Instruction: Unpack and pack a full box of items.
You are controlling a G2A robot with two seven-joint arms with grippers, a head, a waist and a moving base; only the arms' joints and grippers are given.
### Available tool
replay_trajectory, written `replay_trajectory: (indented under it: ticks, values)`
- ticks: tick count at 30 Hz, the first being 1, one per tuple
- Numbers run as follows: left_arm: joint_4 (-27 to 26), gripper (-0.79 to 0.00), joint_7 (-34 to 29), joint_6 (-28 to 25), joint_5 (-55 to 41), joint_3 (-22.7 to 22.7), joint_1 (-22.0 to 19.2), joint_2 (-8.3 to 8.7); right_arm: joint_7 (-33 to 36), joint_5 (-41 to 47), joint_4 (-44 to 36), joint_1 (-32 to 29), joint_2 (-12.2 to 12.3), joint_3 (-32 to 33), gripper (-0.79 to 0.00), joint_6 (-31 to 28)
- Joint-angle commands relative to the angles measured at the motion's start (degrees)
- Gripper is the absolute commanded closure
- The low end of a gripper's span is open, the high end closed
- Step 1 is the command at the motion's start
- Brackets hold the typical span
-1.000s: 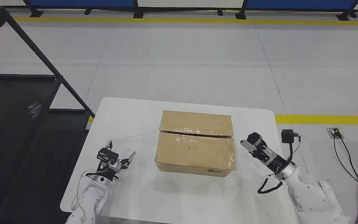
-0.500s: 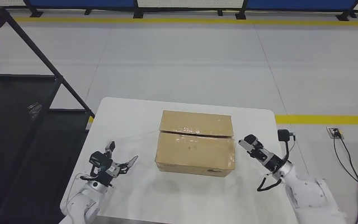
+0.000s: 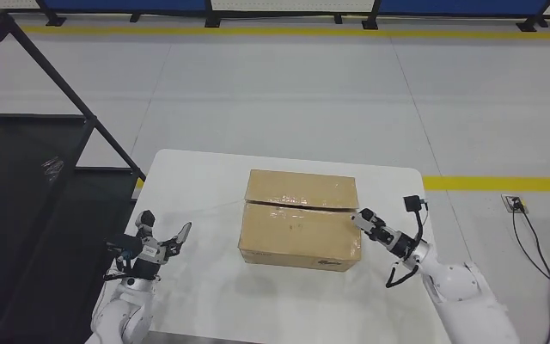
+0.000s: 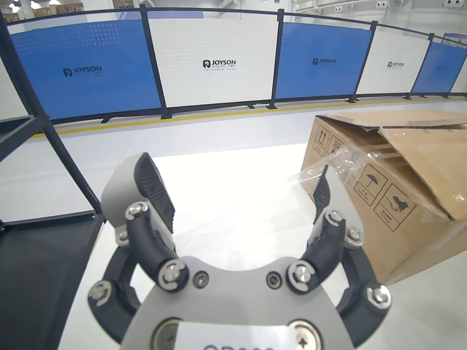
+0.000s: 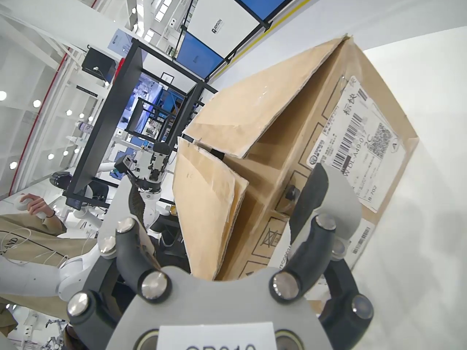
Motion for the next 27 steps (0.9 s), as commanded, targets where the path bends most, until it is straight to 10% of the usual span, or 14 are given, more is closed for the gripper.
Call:
replay_trajectory:
  ticks: [1, 27]
  values:
    - [0.1, -0.785, 0.1, -0.2, -0.2, -0.4, 0.0, 0.07, 0.3, 0.7, 0.4, 0.5, -0.1, -0.7, -0.785, -0.3]
    - [-0.3, -0.785, 1.2, -4.2, -3.0, 0.2, -0.5, 0.28, 6.5, 9.1, 0.0, 1.2, 0.4, -2.3, -0.785, -3.4]
